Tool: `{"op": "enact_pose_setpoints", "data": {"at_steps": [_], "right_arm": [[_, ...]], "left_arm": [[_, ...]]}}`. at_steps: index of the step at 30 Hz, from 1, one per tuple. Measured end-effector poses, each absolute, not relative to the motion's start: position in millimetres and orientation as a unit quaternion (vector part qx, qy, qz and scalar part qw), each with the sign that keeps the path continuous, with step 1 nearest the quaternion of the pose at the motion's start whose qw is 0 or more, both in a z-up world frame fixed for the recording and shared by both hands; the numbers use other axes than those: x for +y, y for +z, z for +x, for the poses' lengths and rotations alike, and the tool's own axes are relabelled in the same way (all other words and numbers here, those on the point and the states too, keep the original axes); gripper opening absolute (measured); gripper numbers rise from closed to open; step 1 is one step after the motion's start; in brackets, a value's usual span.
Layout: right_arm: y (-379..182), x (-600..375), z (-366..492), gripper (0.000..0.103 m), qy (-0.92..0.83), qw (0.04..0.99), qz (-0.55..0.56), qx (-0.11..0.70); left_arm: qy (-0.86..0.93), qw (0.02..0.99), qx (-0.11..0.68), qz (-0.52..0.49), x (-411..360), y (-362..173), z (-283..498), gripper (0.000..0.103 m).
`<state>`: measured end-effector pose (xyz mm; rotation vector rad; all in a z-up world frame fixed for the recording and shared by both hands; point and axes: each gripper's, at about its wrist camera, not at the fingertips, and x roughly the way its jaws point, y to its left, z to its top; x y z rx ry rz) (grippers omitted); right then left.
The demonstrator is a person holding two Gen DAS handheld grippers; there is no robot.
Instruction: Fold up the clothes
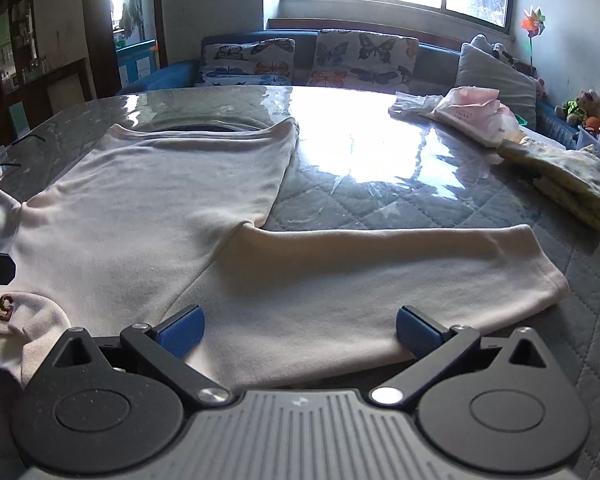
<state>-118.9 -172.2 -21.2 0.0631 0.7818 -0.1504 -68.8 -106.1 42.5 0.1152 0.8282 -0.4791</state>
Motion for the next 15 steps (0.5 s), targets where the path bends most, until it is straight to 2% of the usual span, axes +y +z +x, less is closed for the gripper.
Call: {"op": "enact_pose_setpoints", "data": {"at_steps": [15], "right_arm": [[-21.7, -171.0, -118.0, 0.103, -0.078, 0.919, 0.032, 0.385]], "left_arm": [[-0.207, 0.868, 0.449, 0.041, -104.1, 26.8, -61.3, 0.103]]}}
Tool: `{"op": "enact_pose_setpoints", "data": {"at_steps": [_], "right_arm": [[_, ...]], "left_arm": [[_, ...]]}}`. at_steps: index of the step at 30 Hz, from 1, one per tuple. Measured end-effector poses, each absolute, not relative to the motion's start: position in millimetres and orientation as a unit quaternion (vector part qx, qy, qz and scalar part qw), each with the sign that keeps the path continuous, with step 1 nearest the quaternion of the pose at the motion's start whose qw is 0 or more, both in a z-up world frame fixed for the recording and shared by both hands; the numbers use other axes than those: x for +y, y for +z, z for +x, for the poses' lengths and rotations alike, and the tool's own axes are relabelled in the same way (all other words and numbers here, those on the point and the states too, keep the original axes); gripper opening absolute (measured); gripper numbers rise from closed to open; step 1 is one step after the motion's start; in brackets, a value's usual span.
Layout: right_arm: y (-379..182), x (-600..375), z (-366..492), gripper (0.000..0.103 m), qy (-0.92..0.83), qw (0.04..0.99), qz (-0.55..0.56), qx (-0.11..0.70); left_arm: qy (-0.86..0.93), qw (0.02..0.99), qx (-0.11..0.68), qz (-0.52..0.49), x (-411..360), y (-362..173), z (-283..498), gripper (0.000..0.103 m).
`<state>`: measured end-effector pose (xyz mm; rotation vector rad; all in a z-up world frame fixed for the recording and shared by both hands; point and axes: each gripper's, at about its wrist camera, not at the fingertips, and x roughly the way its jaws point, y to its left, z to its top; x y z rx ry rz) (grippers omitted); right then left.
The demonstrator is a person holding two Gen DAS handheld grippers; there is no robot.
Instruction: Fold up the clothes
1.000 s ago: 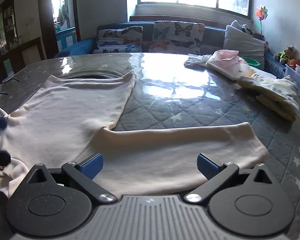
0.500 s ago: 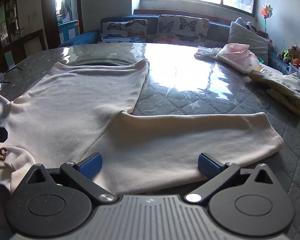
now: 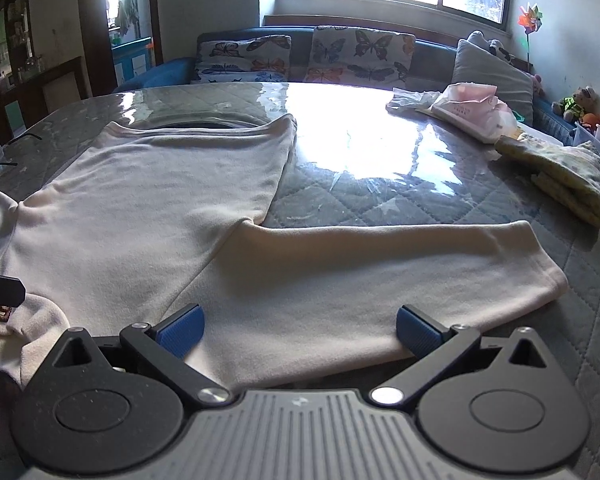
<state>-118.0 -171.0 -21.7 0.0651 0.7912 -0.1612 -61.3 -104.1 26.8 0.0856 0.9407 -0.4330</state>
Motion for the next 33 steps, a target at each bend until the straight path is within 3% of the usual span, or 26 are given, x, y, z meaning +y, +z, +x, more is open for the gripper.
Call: {"op": "enact_pose_setpoints", "data": {"at_steps": [33], "right_arm": [[-22.4, -170.0, -119.0, 0.103, -0.081, 0.918, 0.034, 0.386]], "left_arm": [[-0.171, 0.863, 0.469, 0.082, -120.1, 23.5, -58.9, 0.103]]}}
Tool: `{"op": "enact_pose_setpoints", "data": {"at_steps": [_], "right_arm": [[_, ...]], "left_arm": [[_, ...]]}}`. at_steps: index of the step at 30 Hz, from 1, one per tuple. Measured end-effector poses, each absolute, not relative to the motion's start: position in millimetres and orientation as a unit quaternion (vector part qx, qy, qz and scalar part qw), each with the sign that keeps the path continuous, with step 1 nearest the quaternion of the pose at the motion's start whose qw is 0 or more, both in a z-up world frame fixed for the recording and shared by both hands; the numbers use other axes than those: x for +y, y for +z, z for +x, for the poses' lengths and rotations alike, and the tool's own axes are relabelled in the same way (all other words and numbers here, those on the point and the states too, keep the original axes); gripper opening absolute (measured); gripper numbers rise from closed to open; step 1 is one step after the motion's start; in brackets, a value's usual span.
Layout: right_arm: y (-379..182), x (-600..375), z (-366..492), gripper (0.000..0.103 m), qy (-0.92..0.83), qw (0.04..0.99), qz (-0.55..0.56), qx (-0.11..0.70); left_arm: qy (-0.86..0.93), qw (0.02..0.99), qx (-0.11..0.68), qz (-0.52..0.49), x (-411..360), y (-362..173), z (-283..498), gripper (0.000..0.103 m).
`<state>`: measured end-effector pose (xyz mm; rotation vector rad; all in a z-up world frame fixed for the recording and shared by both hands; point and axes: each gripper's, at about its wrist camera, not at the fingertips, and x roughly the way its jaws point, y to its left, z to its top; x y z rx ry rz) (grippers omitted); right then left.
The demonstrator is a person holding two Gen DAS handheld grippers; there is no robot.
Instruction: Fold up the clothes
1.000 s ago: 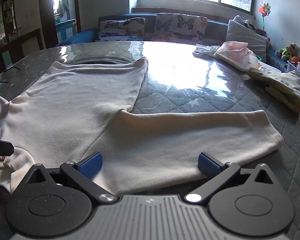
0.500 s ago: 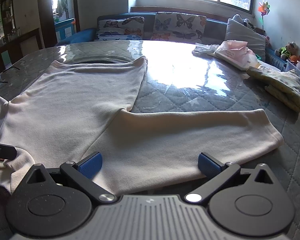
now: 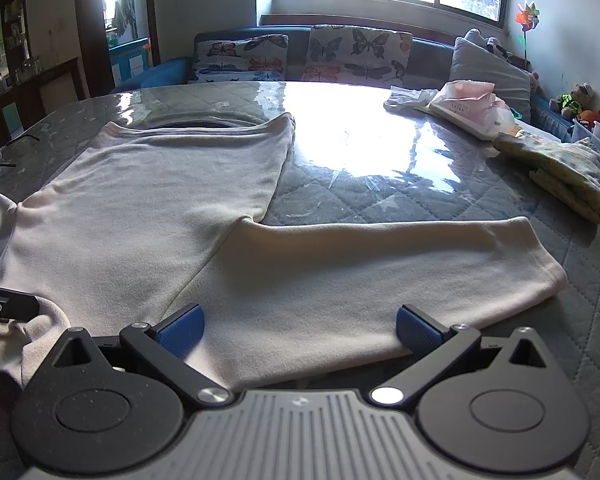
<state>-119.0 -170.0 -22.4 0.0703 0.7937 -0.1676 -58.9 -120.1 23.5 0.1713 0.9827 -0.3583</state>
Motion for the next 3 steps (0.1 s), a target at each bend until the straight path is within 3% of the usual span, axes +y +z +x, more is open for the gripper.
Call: {"op": "enact_pose_setpoints", "data": {"at_steps": [3], "right_arm": [[-22.1, -170.0, -118.9, 0.103, -0.081, 0.918, 0.034, 0.387]], "left_arm": [[-0.169, 0.863, 0.469, 0.082, -120.5, 23.6, -58.7, 0.103]]}}
